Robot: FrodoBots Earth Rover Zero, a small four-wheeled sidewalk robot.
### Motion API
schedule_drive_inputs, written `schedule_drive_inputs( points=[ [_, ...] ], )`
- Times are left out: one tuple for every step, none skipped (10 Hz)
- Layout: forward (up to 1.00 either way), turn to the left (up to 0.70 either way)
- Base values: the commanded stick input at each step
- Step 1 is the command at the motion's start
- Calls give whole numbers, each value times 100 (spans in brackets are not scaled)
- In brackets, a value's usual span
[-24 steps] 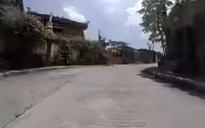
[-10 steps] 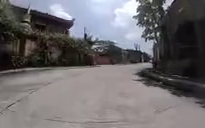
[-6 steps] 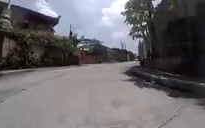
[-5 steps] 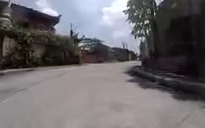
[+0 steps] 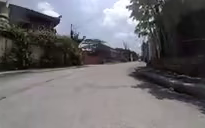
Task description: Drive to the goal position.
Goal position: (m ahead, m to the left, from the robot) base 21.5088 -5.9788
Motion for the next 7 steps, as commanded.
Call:
schedule_drive_inputs(
  points=[
    [100, -34],
    [100, -22],
    [100, -3],
    [100, 0],
    [100, 0],
    [100, 0],
    [100, 0]
  ],
)
